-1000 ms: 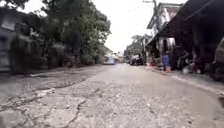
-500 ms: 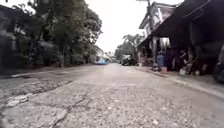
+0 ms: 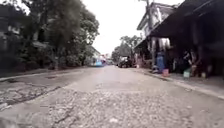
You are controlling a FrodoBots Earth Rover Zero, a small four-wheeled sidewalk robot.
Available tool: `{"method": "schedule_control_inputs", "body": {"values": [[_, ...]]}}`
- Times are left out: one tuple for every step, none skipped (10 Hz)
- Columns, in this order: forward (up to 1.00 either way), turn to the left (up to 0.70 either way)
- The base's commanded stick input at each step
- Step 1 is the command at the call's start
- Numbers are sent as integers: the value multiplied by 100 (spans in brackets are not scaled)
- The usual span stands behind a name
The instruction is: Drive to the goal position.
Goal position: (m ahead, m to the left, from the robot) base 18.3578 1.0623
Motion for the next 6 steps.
{"method": "schedule_control_inputs", "body": {"values": [[100, 0], [100, 0], [100, 0], [100, 0], [100, 0], [100, 0]]}}
